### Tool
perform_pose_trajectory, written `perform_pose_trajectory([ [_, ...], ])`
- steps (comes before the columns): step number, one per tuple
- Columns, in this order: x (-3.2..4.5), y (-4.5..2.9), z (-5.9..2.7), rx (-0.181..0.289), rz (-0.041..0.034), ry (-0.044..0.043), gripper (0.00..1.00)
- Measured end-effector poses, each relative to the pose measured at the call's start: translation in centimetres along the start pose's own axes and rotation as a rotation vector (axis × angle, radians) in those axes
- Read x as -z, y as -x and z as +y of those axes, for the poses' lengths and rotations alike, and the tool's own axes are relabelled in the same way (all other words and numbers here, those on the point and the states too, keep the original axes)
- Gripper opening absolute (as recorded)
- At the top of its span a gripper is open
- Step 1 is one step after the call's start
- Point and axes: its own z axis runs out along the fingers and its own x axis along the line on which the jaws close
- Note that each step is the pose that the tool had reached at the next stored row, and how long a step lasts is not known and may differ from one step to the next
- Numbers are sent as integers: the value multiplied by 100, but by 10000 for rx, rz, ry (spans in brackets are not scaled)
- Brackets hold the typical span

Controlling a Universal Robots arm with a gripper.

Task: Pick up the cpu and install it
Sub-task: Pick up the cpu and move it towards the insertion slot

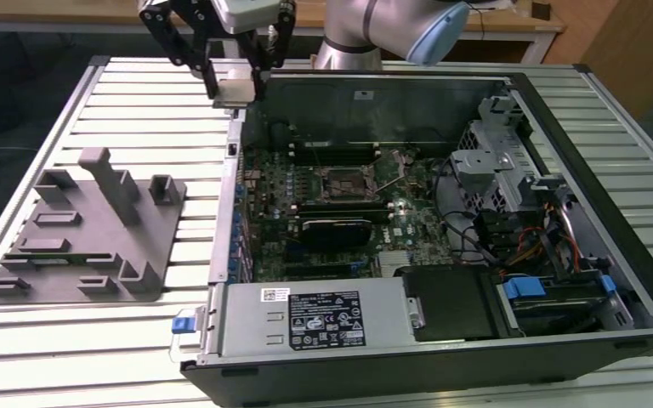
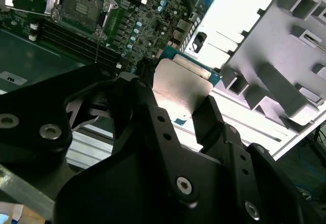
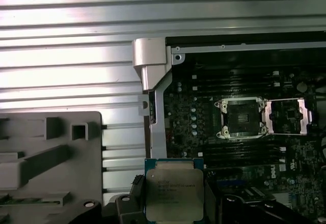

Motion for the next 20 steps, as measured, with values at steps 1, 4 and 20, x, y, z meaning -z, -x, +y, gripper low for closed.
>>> perform_pose_trajectory([
  [1,-1,14,2,0,0,0,55],
  [4,-2,54,7,-1,-1,1,55],
  [20,-10,268,39,-1,0,1,55],
])
